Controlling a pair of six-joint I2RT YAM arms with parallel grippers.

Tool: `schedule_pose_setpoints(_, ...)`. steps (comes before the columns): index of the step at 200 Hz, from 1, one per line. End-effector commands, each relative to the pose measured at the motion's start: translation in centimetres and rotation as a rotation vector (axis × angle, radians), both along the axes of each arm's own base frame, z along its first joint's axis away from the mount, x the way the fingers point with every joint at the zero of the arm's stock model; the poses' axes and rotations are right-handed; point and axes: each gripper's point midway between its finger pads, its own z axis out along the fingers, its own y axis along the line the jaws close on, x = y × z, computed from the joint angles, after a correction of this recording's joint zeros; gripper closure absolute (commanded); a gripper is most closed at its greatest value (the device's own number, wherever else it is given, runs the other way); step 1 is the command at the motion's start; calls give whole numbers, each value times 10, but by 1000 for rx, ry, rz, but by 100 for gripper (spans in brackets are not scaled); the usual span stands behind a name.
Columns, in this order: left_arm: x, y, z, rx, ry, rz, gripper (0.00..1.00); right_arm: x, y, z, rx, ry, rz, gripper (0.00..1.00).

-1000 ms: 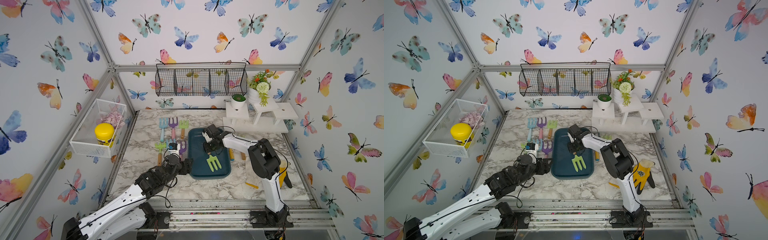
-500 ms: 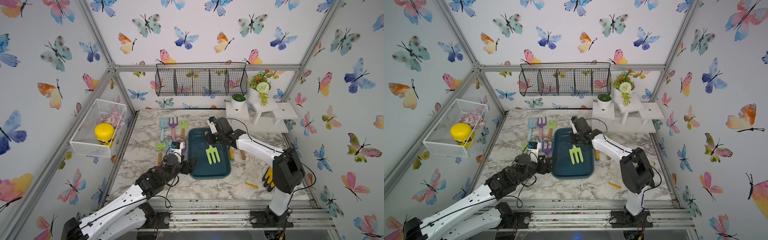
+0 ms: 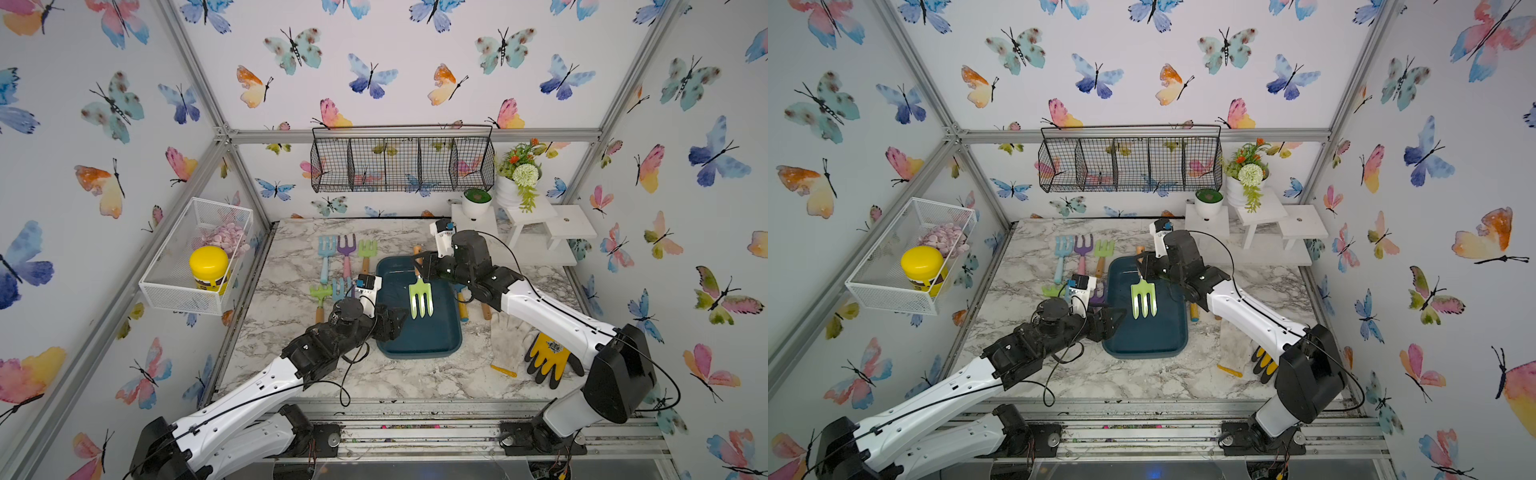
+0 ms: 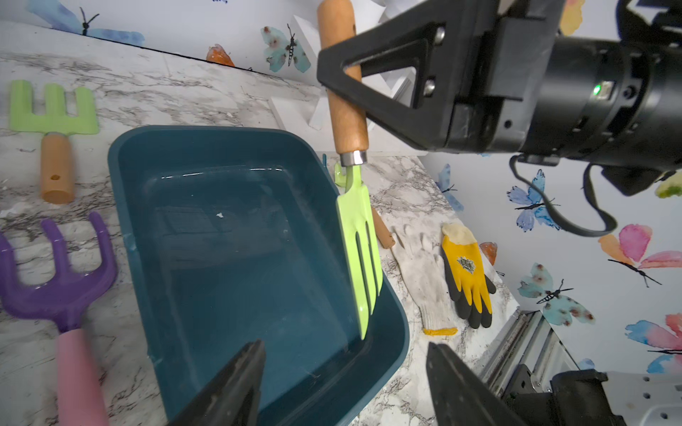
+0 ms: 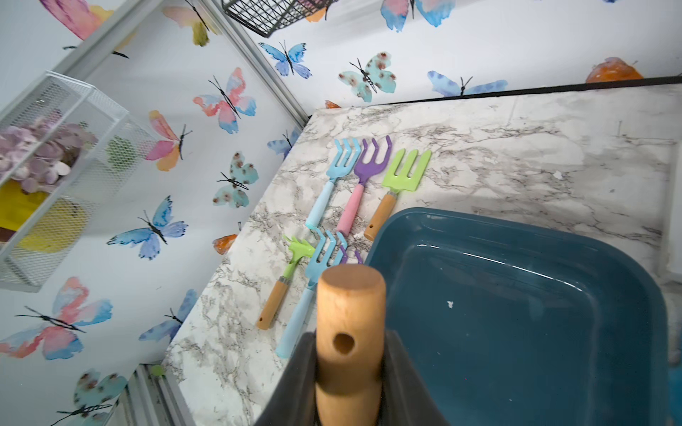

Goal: Take the hand rake out of the storage box
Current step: Pick up the rake from the storage box.

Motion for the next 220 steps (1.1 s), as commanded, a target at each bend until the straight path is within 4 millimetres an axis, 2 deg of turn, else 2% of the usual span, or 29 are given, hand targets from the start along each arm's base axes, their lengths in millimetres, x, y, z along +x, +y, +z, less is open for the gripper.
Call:
schedule_pose_setpoints(1,-7,-17,20,-68,-17,-96,28,-9,6,24,92,-29,38,84)
schedule_pose_setpoints(81,0,-30,-10,-22,74,-104,40,-25,3,53,194,-56,70,85)
schedule_pose_setpoints(104,2,-30,-7,-24,69,-97,47,-28,0,56,203,-59,71,85)
schedule_pose_setpoints(129,4,-31,5,-40,50,-95,56,-32,-1,55,218,-54,79,85)
schedule_pose_setpoints(159,5,-37,17,-55,36,-116,62,-35,-1,55,227,-51,84,85)
schedule_pose_setpoints(188,5,-42,16,-59,48,-135,68,-37,1,56,243,-46,98,84)
schedule_pose_setpoints(220,5,-43,10,-52,62,-136,83,-39,0,57,251,-47,101,83)
